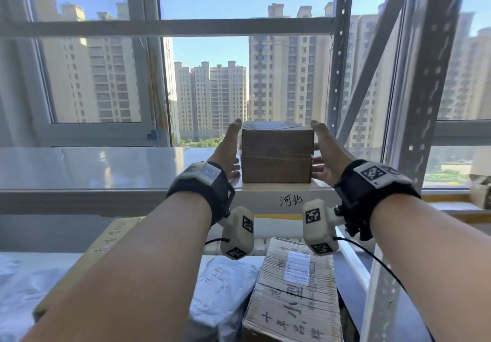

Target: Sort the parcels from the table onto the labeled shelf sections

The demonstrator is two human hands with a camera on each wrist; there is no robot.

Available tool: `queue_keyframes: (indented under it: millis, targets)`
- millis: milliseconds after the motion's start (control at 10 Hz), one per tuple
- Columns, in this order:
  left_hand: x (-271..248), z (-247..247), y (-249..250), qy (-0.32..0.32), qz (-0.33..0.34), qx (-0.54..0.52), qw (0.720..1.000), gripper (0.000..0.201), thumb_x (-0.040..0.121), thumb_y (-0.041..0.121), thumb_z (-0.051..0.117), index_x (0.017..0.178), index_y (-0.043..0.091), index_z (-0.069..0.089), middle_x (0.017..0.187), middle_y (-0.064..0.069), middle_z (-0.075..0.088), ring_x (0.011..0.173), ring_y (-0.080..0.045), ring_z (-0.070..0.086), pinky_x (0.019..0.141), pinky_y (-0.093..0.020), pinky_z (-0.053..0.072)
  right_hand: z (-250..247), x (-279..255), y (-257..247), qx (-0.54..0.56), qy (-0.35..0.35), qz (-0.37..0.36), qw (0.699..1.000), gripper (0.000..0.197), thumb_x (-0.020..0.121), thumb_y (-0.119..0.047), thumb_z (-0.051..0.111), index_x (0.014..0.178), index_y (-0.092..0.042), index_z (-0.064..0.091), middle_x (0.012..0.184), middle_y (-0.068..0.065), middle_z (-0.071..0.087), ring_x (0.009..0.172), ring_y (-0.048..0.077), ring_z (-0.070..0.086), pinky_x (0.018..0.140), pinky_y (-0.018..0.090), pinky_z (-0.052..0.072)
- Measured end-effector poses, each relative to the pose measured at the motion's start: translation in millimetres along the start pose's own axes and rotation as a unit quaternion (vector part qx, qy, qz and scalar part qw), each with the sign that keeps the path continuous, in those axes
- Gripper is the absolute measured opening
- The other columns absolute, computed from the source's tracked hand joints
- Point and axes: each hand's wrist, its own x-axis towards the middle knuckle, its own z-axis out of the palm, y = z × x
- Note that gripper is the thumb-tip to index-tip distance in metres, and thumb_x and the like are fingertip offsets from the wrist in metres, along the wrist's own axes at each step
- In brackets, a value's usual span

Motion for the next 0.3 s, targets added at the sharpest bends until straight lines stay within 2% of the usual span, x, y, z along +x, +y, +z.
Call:
queue_keyframes:
  millis: [100,200,300]
  targets:
    - [-1,-9,0,0.016,0.01,0.054,0.998,0.079,0.085,0.071,0.042,0.144,0.019,0.039,0.13,-0.009,0.048,0.112,-0.026,0.051,0.106,-0.041,0.042,4,-11,-3,-0.066,0.036,-0.003,0.997,0.082,0.077,-0.075,0.038,0.125,-0.012,0.058,0.117,0.012,0.064,0.106,0.029,0.062,0.101,0.046,0.048]
    - [-7,-13,6,0.031,0.049,0.133,0.989,0.069,0.091,0.065,0.038,0.142,0.018,0.041,0.111,-0.005,0.05,0.097,-0.024,0.05,0.101,-0.04,0.041,10,-23,-11,-0.202,0.097,-0.061,0.973,0.081,0.089,-0.067,0.031,0.142,-0.006,0.044,0.138,0.016,0.054,0.123,0.034,0.053,0.107,0.045,0.039]
    - [-12,-19,15,0.054,0.105,0.208,0.971,0.063,0.1,0.047,0.038,0.146,0.004,0.039,0.13,-0.014,0.054,0.118,-0.03,0.053,0.103,-0.038,0.039,15,-40,-22,-0.3,0.152,-0.13,0.933,0.062,0.101,-0.051,0.028,0.141,-0.005,0.044,0.143,0.016,0.051,0.129,0.032,0.05,0.1,0.039,0.038]
